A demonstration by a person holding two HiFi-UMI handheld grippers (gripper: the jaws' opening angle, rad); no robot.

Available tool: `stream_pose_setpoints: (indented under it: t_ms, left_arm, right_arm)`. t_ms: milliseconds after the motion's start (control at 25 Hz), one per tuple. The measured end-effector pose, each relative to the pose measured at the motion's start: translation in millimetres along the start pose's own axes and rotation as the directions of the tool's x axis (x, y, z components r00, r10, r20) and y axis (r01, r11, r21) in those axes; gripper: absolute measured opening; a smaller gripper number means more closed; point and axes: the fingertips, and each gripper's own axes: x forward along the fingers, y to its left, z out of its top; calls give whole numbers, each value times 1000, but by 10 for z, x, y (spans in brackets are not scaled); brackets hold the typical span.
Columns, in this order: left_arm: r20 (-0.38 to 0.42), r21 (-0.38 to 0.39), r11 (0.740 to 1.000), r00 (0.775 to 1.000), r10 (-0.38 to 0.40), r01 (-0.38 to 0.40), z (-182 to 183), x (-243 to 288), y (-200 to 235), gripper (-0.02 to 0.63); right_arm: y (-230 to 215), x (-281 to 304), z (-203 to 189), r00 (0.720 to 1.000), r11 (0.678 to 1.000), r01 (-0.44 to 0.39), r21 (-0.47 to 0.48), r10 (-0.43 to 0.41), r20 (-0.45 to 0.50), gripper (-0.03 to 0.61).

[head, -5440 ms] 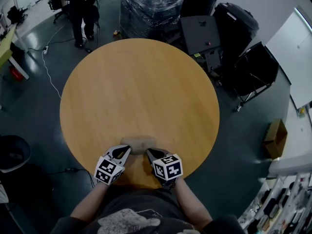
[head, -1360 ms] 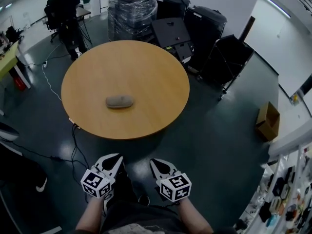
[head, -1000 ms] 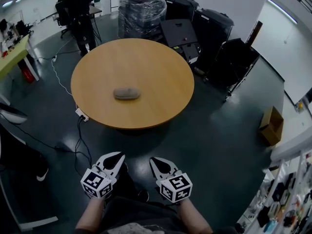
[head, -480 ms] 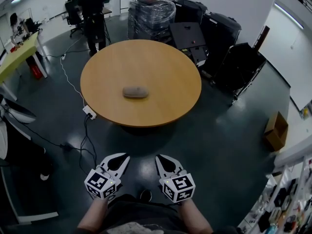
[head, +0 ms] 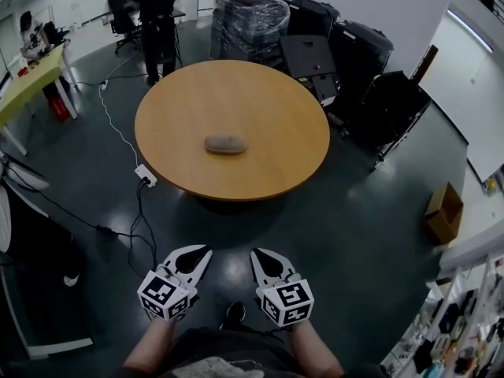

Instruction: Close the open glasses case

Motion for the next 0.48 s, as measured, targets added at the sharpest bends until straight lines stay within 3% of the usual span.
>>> stream_pose_setpoints:
  t_ms: [480]
  left_arm:
    - [-25, -17, 999, 999, -32, 32, -256, -267, -192, 6]
  right_arm:
    - [306, -186, -277, 1000, 999, 29, 45, -28, -10, -11]
